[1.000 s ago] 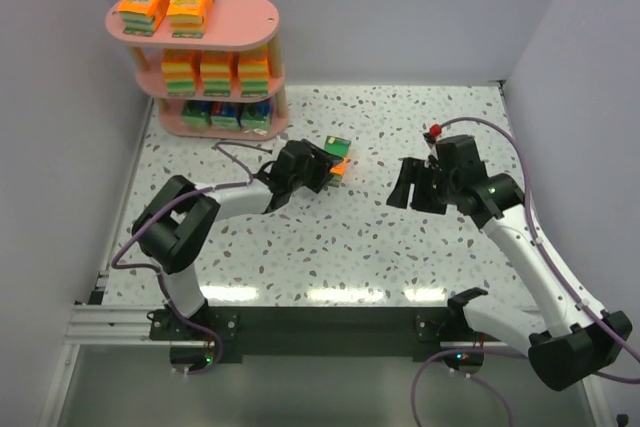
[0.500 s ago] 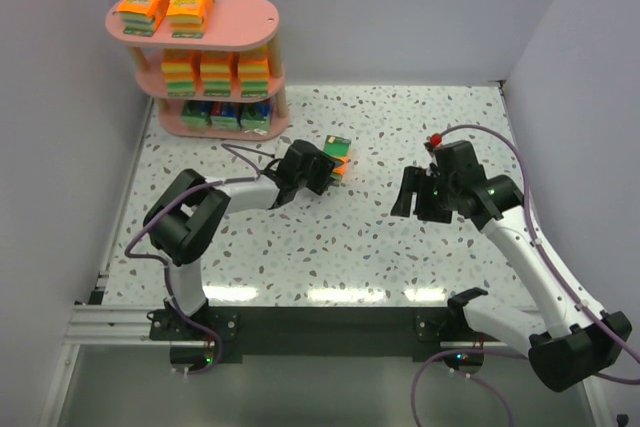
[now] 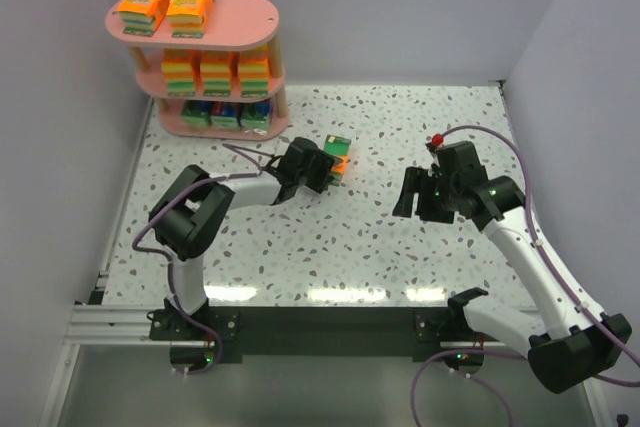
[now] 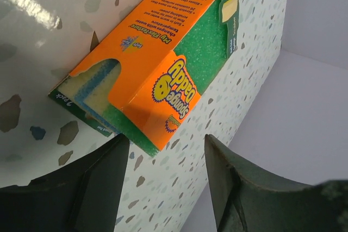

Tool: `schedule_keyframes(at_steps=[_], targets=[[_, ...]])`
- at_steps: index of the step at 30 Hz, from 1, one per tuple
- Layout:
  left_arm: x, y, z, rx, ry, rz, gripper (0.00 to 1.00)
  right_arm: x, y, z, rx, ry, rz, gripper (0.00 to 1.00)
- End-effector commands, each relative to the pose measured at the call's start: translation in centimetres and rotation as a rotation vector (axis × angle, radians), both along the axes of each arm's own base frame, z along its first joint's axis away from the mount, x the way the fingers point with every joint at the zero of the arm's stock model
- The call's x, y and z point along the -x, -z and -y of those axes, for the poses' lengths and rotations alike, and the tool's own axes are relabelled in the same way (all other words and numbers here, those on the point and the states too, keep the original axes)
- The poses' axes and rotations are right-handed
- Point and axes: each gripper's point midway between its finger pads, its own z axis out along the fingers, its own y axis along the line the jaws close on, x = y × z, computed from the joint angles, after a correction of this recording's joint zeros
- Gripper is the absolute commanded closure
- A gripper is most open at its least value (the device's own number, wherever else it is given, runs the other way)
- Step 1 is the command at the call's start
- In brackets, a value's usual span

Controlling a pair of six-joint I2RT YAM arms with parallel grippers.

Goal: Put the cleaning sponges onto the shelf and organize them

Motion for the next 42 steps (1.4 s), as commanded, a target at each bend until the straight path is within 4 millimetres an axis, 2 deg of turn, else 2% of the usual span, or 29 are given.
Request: schedule_keyframes(at_steps=[1,2,4,7,12,13,17,21,22,24,25,28,31,32,34,38,39,41,42], targets=[[-2.6,-1.0,0.0,0.033,-0.034,0.013,0.39,-0.2,-0.7,0.1,0.003,-0.014,0.024,0.29],[-2.8,0.2,-0.1,0.04,-0.028,-0.014,0.42,-0.2,-0.7,0.1,-0.001,-0.014,0.021,0.29],[-3.3,0.5,0.0,0.062,-0.03,-0.015,0.49,-0.2,-0.7,0.0,-0.005,-0.017,0.019,0.29],[-3.5,1.0,-0.2,0.051,-0.026,-0.014,0.67,-0.4,-1.0,0.0,-0.009,-0.02,0.028,0.29],[-2.8,2.2,-0.2,0.052,0.0,-0.03,0.88,-0.6,-1.3,-0.2,-0.014,-0.023,0.035,0.3],[-2.6,2.3,-0.1,0.056,0.006,-0.029,0.97,-0.6,-1.2,-0.2,-0.015,-0.025,0.035,0.3],[-2.4,1.2,0.7,0.067,0.069,0.011,1.0,-0.6,-1.1,-0.2,-0.017,-0.025,0.034,0.3],[-2.0,-2.4,1.4,0.062,0.15,0.108,1.0,-0.6,-1.4,0.1,-0.012,-0.014,0.045,0.3],[-1.7,-4.8,1.7,0.075,0.175,0.157,1.0,-0.6,-1.5,0.3,-0.006,-0.006,0.052,0.3],[-1.3,-7.4,2.0,0.065,0.215,0.227,1.0,-0.7,-1.8,0.5,-0.004,0.009,0.06,0.3],[-0.9,-10.4,2.0,0.085,0.225,0.285,1.0,-0.6,-1.9,0.7,0.001,0.016,0.06,0.3],[-0.3,-15.1,2.1,0.081,0.256,0.387,1.0,-1.0,-2.4,1.7,0.038,0.061,0.082,0.31],[0.7,-22.6,1.1,0.097,0.256,0.546,1.0,-1.3,-3.2,2.4,0.064,0.096,0.102,0.31],[0.8,-24.1,0.8,0.094,0.251,0.572,1.0,-1.4,-3.7,2.4,0.061,0.098,0.112,0.31],[1.4,-28.4,0.4,0.093,0.255,0.659,1.0,-1.4,-3.9,2.4,0.058,0.101,0.114,0.31],[1.9,-35.5,-1.2,0.066,0.211,0.788,1.0,-1.4,-3.6,2.3,0.055,0.102,0.11,0.32],[2.1,-37.8,-1.7,0.055,0.205,0.827,1.0,-1.4,-3.6,2.2,0.051,0.1,0.107,0.31],[1.2,-39.9,-3.1,0.021,0.15,0.862,1.0,-1.3,-3.3,2.0,0.041,0.091,0.099,0.32],[1.1,-42.2,-3.8,0.025,0.132,0.894,1.0,-1.2,-3.2,1.9,0.037,0.087,0.096,0.32]])
